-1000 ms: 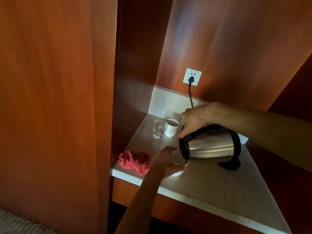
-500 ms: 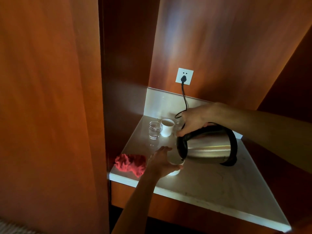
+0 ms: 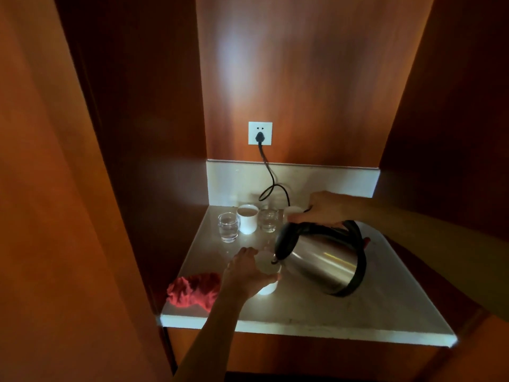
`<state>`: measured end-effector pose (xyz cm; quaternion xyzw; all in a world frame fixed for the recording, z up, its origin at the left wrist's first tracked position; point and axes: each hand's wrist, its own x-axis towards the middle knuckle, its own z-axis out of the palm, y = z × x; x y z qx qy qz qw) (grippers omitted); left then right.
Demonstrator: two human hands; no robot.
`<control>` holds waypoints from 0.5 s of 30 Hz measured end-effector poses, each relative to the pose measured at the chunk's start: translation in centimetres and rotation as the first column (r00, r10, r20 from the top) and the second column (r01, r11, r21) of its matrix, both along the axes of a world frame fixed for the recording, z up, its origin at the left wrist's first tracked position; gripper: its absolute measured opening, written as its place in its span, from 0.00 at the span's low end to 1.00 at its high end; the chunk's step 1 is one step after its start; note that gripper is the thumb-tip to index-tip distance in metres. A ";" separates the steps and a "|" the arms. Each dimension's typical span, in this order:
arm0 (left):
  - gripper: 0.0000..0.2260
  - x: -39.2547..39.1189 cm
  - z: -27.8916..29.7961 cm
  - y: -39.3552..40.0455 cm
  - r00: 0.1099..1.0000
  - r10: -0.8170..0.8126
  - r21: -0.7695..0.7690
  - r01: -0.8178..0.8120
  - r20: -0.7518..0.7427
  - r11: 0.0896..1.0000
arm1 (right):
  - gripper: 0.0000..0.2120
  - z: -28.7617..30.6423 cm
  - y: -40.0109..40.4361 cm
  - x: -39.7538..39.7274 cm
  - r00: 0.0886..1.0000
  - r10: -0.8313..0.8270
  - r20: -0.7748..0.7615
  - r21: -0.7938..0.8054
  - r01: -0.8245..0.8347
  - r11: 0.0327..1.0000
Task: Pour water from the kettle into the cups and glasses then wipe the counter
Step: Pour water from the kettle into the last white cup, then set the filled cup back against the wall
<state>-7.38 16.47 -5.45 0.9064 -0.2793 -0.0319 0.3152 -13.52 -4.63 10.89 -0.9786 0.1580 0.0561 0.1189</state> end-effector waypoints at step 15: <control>0.37 2.1 5.1 -5.9 0.967 0.215 -0.075 -0.207 0.136 0.976 | 0.30 -3.5 -11.3 -5.8 0.535 -0.745 0.398 0.787 0.218 0.577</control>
